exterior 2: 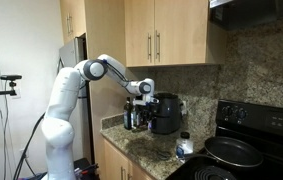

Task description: Open the air fryer

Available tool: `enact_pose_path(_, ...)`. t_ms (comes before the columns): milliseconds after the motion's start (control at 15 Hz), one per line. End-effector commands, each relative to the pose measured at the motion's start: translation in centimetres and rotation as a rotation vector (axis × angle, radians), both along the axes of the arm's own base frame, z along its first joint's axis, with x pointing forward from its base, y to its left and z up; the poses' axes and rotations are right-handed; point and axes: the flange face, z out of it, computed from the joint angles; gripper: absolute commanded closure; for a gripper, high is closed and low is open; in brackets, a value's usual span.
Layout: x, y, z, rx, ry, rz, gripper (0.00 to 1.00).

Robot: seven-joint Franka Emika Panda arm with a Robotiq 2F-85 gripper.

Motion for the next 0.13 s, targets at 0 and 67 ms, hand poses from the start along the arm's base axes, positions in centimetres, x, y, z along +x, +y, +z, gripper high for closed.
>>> enact_pose_path(0, 0.18, 0.06, 0.16, 0.003, -0.012, 0.000, 0.56)
enact_pose_path(67, 0.26, 0.07, 0.20, 0.004, -0.018, 0.000, 0.49)
